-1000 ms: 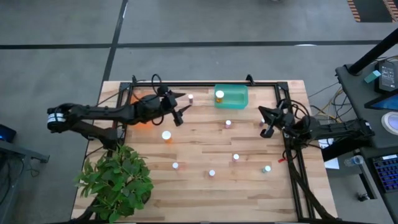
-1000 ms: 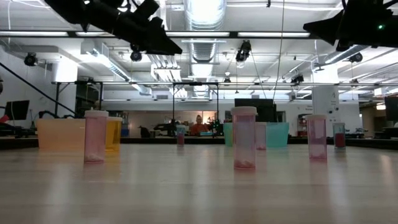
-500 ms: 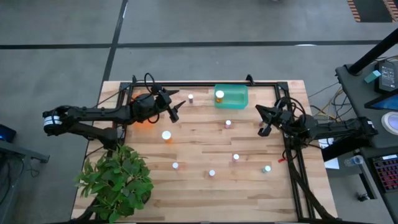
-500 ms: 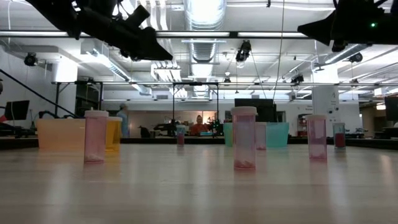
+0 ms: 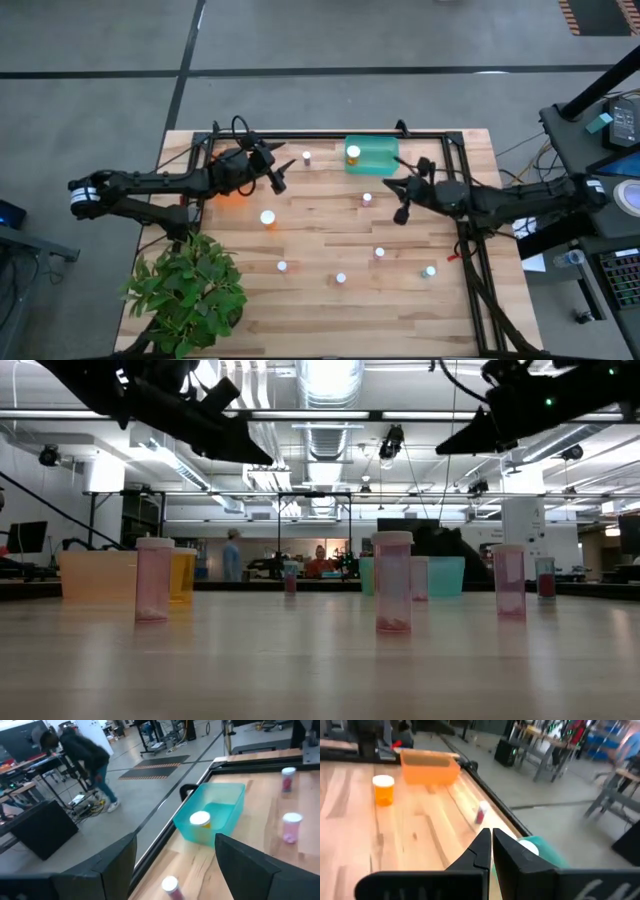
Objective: Pick and place medicine bottles into bin by pill shape (circle, oval)
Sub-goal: Put the pink tablet bottle into the orange bin
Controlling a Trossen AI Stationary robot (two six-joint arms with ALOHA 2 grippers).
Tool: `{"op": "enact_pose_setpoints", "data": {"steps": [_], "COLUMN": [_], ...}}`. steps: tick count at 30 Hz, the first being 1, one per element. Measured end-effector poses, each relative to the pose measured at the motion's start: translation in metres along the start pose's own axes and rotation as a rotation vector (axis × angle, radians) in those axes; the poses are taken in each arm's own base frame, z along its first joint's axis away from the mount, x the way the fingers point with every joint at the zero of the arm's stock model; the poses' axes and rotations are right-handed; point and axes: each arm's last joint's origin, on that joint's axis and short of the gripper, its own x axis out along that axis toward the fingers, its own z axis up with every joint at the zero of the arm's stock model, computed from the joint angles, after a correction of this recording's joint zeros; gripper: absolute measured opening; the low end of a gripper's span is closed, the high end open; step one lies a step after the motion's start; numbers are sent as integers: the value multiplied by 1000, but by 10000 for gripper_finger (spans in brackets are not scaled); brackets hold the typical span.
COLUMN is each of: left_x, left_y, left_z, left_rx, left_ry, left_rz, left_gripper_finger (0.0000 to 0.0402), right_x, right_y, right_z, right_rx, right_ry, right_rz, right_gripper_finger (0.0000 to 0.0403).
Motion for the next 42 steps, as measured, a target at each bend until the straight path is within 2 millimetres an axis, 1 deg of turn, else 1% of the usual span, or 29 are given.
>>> {"op": "enact_pose_setpoints", "data": {"steps": [2, 7, 10, 14, 19, 24, 29, 31, 33, 37, 42], "left_x": [0, 1, 2, 2, 2, 2, 2, 2, 2, 2, 2], "left_y": [1, 5, 7, 11, 18, 19, 18, 18, 18, 18, 18], "left_z": [-4, -12, -14, -15, -9, -8, -10, -10, -10, -10, -10], "left_rx": [9, 42, 55, 80, 111, 104, 105, 105, 105, 105, 106], "left_ry": [15, 44, 54, 67, 57, 41, 47, 47, 47, 47, 47], "left_rz": [5, 44, 62, 102, 215, 222, 221, 220, 221, 221, 220], "left_gripper_finger": [248, 248, 248, 248, 248, 248, 248, 248, 248, 248, 248], "right_x": [4, 14, 20, 31, 48, 67, 85, 91, 95, 100, 97], "right_y": [1, 6, 8, 13, 16, 14, 10, 9, 8, 10, 11], "right_z": [9, 17, 27, 33, 45, 58, 69, 72, 74, 71, 61], "right_rx": [14, -15, -9, -30, -58, -75, -110, -104, -78, 33, 155], "right_ry": [35, 179, 199, 234, 245, 284, 401, 457, 530, 707, 865], "right_rz": [3, 14, 13, 16, 4, -20, -32, -8, 50, 145, 119], "right_gripper_finger": [9, 9, 9, 9, 9, 9, 9, 9, 9, 9, 9]}}
